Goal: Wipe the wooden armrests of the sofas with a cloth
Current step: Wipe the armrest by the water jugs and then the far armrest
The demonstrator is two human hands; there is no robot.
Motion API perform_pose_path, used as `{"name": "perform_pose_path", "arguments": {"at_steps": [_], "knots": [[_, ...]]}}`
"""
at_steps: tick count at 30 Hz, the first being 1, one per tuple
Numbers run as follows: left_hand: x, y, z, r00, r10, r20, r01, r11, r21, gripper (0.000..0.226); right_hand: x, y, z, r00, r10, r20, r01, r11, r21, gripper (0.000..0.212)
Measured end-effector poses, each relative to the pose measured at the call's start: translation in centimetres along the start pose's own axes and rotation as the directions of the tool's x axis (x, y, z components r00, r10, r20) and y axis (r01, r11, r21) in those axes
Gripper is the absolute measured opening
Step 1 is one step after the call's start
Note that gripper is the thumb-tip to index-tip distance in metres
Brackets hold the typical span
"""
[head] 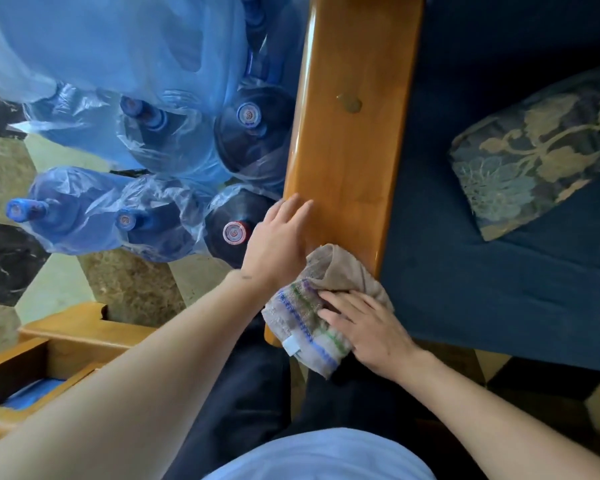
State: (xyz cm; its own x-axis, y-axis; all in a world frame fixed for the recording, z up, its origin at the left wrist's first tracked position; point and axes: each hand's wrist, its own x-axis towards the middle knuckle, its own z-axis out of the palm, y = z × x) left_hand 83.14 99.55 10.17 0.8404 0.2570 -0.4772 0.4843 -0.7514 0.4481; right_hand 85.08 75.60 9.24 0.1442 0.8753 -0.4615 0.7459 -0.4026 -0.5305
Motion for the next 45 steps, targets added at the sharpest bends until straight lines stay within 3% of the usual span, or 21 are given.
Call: {"name": "perform_pose_path", "arguments": {"at_steps": [3,6,11,15,21,23,28,34,40,45], "knots": [[4.3,0.1,-1.9,0.98,0.045,0.192,-0.086,0.973,0.215,0.089,0.2,-0.2,0.0,0.987,0.144,0.073,-0.148,0.988,0.043,0.09],[6.5,-0.1,-3.2,0.971,0.046,0.235,-0.12,0.941,0.315,0.092,1.5,-0.3,-0.2,0.961,0.275,-0.017,-0.274,0.961,0.034,0.098],[7.1,-0.5,-3.3,0.983,-0.028,0.18,0.004,0.992,0.13,0.101,6.3,2.1,-3.5,0.838,0.499,-0.221,-0.491,0.866,0.096,0.102],[7.2,-0.1,-2.4,0.979,-0.094,0.179,0.104,0.993,-0.05,0.107,11.9,4.9,-8.9,0.689,0.65,-0.321,-0.613,0.759,0.221,0.087],[7.0,0.7,-2.4,0.97,-0.178,0.166,0.209,0.958,-0.194,0.082,16.5,5.4,-12.0,0.512,0.78,-0.36,-0.677,0.624,0.39,0.083],[7.2,0.4,-2.9,0.97,-0.159,0.186,0.189,0.97,-0.156,0.083,16.2,5.6,-12.0,0.522,0.77,-0.366,-0.676,0.635,0.374,0.083],[7.3,0.2,-3.4,0.971,-0.139,0.192,0.162,0.981,-0.107,0.083,13.3,6.3,-11.5,0.663,0.686,-0.298,-0.638,0.727,0.253,0.092],[6.7,0.7,-2.4,0.985,-0.142,0.102,0.158,0.971,-0.177,0.078,14.9,5.9,-11.9,0.627,0.727,-0.28,-0.687,0.685,0.241,0.103],[6.4,0.3,-1.8,0.99,-0.132,0.051,0.138,0.983,-0.125,0.087,18.3,9.7,-16.4,0.775,0.58,-0.251,-0.588,0.807,0.047,0.109],[6.6,0.4,-2.1,0.986,-0.148,0.072,0.153,0.986,-0.068,0.087,25.2,12.3,-23.3,0.785,0.574,-0.234,-0.583,0.812,0.037,0.103]]}}
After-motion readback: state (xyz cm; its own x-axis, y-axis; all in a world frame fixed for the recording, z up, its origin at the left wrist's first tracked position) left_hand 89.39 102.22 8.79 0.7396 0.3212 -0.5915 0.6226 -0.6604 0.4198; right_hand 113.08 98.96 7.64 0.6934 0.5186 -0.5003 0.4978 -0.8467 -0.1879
